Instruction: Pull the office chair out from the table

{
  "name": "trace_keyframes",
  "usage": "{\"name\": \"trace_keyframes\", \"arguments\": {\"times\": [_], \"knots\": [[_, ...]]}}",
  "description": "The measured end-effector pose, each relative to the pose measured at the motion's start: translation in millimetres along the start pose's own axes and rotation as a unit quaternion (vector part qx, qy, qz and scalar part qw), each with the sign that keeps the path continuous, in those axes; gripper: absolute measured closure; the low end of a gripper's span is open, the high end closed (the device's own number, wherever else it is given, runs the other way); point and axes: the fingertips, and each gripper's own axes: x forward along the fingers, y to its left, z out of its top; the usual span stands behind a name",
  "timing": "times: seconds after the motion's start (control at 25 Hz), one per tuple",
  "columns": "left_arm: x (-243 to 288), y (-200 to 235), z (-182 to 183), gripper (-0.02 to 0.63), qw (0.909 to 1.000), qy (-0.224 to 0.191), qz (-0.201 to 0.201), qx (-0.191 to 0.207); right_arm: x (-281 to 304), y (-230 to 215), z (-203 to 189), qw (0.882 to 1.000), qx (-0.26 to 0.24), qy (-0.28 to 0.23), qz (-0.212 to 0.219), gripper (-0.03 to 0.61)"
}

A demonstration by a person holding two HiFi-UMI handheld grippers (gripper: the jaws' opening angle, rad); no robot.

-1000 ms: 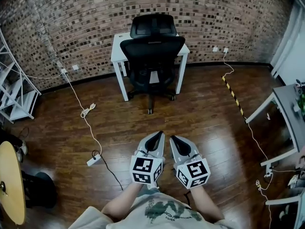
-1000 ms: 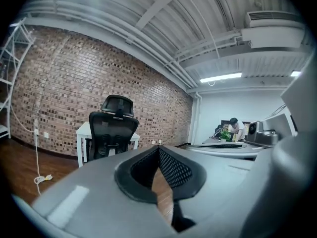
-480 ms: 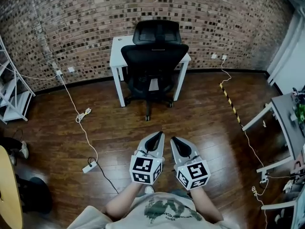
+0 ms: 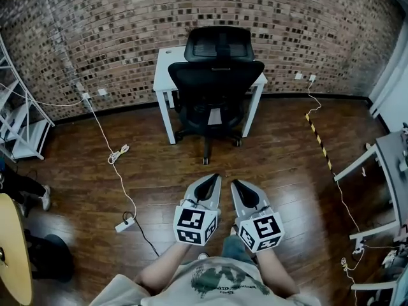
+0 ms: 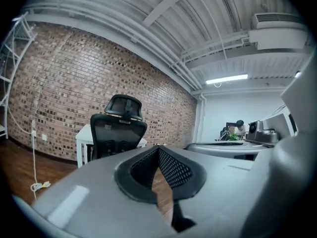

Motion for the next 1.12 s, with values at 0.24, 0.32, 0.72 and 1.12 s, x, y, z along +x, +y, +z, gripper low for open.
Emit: {"name": "trace_keyframes", "arguments": {"times": [0.24,0.32,0.72,1.12], "knots": [[60,15,12,0.598,0.9997,-0.003,0.021,0.009,46,-47,14,0.999,-0.010,-0.013,0.027,0.577],[84,18,20,0.598,0.9996,-0.006,0.027,0.010,62,-67,24,0.999,-0.015,-0.022,0.036,0.577],[188,33,45,0.598,0.9979,-0.014,0.061,0.015,126,-151,48,0.996,-0.019,-0.032,0.081,0.577],[254,38,65,0.598,0.9936,-0.023,0.106,0.033,161,-212,72,0.990,-0.028,-0.053,0.131,0.577]]}}
